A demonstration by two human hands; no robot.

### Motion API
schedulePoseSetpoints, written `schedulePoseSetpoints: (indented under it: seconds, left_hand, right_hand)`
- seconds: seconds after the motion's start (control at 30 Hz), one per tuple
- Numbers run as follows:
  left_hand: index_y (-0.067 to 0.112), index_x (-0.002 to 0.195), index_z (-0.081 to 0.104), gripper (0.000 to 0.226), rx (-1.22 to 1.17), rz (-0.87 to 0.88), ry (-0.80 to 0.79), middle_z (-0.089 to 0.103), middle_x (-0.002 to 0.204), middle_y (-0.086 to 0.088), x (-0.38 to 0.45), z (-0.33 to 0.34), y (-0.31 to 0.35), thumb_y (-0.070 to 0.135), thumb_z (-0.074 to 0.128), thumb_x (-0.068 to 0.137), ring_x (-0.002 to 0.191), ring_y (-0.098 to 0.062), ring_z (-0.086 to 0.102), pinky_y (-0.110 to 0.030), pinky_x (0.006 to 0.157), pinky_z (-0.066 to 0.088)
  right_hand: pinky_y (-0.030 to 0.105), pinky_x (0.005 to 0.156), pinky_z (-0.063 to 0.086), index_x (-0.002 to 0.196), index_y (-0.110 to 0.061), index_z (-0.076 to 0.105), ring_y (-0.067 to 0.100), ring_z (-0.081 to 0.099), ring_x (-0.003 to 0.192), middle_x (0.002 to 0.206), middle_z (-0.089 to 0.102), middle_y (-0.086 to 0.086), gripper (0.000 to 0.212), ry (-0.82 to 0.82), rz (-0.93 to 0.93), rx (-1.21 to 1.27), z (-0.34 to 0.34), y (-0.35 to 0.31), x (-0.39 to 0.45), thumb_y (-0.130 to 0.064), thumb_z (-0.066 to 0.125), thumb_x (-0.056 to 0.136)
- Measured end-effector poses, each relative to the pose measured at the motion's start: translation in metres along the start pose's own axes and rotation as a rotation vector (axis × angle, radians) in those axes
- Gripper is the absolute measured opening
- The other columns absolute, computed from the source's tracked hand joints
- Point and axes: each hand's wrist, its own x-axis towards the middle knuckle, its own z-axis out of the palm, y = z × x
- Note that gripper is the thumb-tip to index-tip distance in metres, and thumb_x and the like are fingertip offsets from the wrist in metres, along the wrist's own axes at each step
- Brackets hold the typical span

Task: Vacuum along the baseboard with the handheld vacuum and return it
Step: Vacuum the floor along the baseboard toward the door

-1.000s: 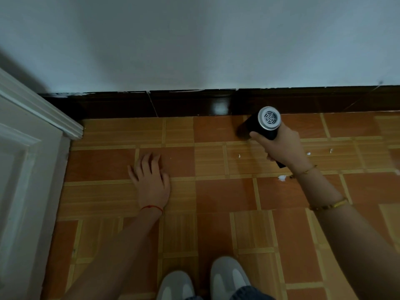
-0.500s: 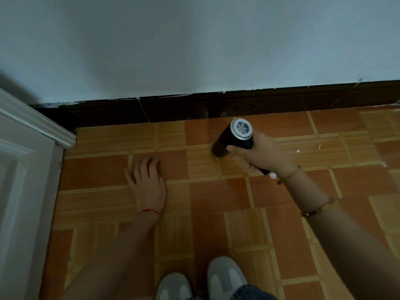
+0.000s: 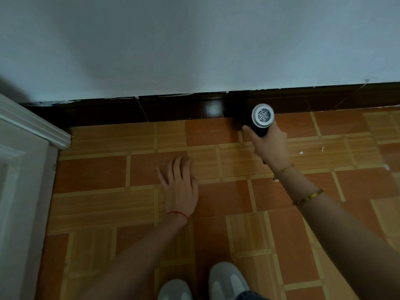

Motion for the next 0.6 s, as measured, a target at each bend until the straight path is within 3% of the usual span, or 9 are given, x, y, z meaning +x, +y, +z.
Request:
schedulePoseSetpoints:
  seconds: [0.13, 0.3, 0.43, 0.6]
  left_hand:
    - [0.018, 0.143, 0.045, 0.05, 0.013, -0.011, -0.014, 0.042, 0.149, -0.009, 0.0, 0.0, 0.001, 0.032, 0.031, 0.097, 0.142, -0.03, 0.03, -0.068, 0.118, 0.013]
    - [0.018, 0.144, 0.044, 0.052, 0.018, -0.004, -0.027, 0.043, 0.149, -0.009, 0.0, -0.002, 0.001, 0.033, 0.033, 0.096, 0.143, -0.031, 0.032, -0.068, 0.117, 0.014]
    - [0.018, 0.143, 0.045, 0.05, 0.007, -0.007, -0.035, 0.043, 0.149, -0.008, 0.0, -0.003, 0.001, 0.031, 0.035, 0.096, 0.143, -0.03, 0.031, -0.067, 0.117, 0.013]
    - [0.018, 0.146, 0.043, 0.053, 0.017, -0.014, -0.066, 0.042, 0.151, -0.009, -0.001, -0.004, 0.001, 0.033, 0.031, 0.097, 0.144, -0.03, 0.031, -0.066, 0.118, 0.011]
  right_hand:
    - [0.043, 0.082, 0.058, 0.135, -0.02, 0.047, 0.024, 0.069, 0.096, 0.112, 0.071, 0.002, 0.081, -0.094, -0.062, -0.015, 0.013, -0.017, -0.003, -0.072, 0.058, 0.073]
    - [0.04, 0.086, 0.056, 0.139, -0.021, 0.046, 0.024, 0.065, 0.106, 0.117, 0.07, 0.003, 0.075, -0.182, -0.134, -0.065, 0.031, -0.038, -0.002, -0.062, 0.065, 0.079]
    - [0.038, 0.081, 0.057, 0.133, -0.019, 0.05, 0.025, 0.069, 0.095, 0.11, 0.071, 0.005, 0.075, -0.077, -0.053, -0.088, 0.008, -0.018, 0.004, -0.067, 0.062, 0.077]
    - [0.049, 0.075, 0.059, 0.136, -0.02, 0.044, 0.034, 0.071, 0.086, 0.115, 0.069, 0.009, 0.088, 0.028, 0.053, -0.116, -0.025, 0.004, 0.009, -0.077, 0.053, 0.069]
